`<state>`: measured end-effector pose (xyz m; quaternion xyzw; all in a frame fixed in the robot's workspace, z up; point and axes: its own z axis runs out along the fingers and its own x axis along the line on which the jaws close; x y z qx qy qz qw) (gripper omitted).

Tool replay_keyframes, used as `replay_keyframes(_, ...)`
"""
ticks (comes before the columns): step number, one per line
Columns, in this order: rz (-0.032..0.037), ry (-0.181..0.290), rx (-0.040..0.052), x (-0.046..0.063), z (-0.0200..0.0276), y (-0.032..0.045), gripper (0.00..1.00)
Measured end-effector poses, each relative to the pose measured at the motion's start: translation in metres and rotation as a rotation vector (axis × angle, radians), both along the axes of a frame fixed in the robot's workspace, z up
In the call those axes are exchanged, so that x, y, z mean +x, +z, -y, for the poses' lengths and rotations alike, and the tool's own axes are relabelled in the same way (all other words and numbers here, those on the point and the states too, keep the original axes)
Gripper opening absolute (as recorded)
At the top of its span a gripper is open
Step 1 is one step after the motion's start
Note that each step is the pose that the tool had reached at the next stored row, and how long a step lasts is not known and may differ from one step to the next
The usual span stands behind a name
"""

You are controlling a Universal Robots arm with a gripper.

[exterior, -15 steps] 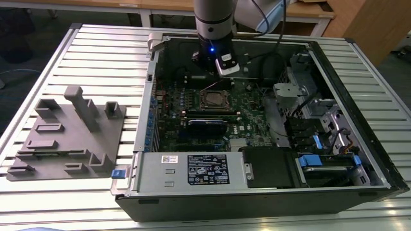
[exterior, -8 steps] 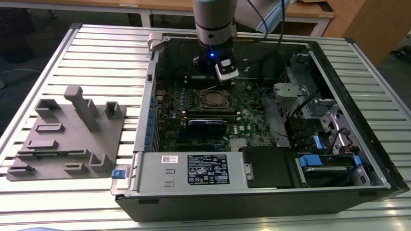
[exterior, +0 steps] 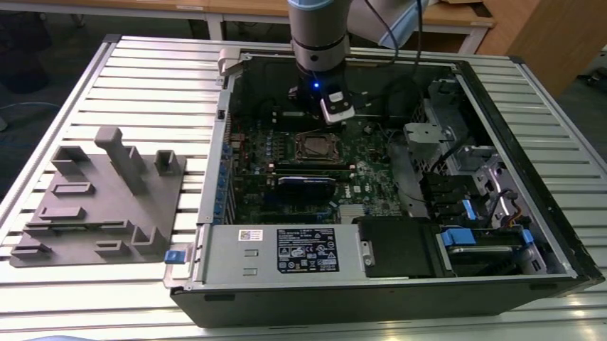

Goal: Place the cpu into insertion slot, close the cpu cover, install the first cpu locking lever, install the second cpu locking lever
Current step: 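Install the first cpu locking lever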

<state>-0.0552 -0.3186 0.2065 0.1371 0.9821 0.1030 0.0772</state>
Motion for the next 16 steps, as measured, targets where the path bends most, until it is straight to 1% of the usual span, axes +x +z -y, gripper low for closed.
replay_keyframes(5,-0.0001,-0.016,-0.0001,0.0000,-0.0003,-0.0043,0.11)
replay_keyframes(13,0.0000,-0.069,-0.0001,0.0002,-0.0038,-0.0079,0.11)
replay_keyframes(16,0.0000,-0.079,0.0001,0.0004,-0.0047,-0.0089,0.11)
